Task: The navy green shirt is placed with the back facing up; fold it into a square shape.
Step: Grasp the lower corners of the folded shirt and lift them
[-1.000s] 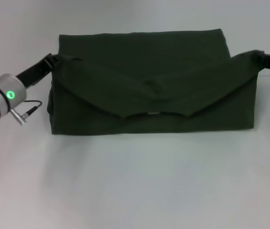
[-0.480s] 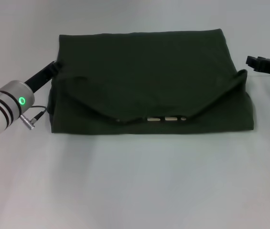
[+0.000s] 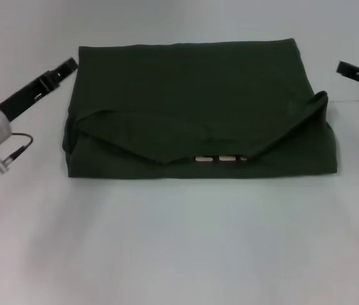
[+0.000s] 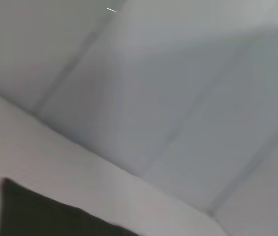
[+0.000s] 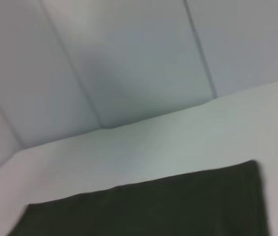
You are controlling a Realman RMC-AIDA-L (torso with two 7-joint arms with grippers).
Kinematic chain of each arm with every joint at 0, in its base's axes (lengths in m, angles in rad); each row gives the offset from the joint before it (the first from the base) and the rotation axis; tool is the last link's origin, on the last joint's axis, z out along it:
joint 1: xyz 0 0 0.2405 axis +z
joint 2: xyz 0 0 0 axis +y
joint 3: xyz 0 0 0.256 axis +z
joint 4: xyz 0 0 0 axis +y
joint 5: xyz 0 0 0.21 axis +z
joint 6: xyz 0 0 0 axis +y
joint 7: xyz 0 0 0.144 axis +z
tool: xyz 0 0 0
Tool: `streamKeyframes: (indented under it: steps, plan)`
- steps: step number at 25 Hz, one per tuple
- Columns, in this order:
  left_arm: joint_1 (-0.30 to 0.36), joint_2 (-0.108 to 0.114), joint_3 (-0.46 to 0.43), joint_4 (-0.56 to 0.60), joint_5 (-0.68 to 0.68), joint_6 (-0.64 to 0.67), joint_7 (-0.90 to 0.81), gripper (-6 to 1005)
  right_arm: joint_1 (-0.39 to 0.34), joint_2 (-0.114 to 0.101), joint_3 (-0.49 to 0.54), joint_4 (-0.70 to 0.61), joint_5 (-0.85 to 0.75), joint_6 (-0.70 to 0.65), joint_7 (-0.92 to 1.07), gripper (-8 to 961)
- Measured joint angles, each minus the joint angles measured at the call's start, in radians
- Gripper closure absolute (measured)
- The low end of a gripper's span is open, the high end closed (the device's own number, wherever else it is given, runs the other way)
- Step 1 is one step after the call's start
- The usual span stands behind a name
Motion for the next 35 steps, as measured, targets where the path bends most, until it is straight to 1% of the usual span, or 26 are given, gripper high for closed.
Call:
streamKeyframes:
  steps: [1,3,5,8,12,16,23,28,35]
  plan:
    - [0.02,-0.001,0.047,0.03,0.017,0.038,-0.005,345,-0.016,-0.008,-0.002,-0.005,0.0,-0.043,0.01,420]
    - [0.045,-0.008,0.113,0.076,0.058,0.075,-0.014,330,-0.047,-0.022,-0.007,-0.011,-0.004,-0.123,0.027,349]
    - [0.062,-0.02,0.167,0.109,0.12,0.078,-0.018,314,-0.074,-0.034,-0.024,-0.013,-0.007,-0.183,0.04,278]
    - [0.072,-0.029,0.191,0.123,0.202,0.045,-0.02,292,-0.104,-0.049,-0.079,-0.013,-0.009,-0.221,0.062,278]
    - [0.077,-0.03,0.192,0.125,0.275,0.002,-0.079,261,-0.129,-0.062,-0.126,-0.014,-0.009,-0.232,0.078,278]
    - [0.078,-0.029,0.189,0.131,0.375,-0.042,-0.248,260,-0.141,-0.067,-0.13,-0.014,-0.01,-0.23,0.08,278]
    - [0.069,-0.026,0.188,0.124,0.38,-0.093,-0.366,260,-0.143,-0.069,-0.131,-0.014,-0.019,-0.232,0.08,278]
    - [0.063,-0.029,0.197,0.106,0.381,-0.173,-0.377,261,-0.143,-0.069,-0.133,-0.014,-0.02,-0.238,0.079,277]
    - [0.039,-0.03,0.199,0.057,0.38,-0.208,-0.345,265,-0.142,-0.069,-0.14,-0.014,-0.02,-0.239,0.076,277]
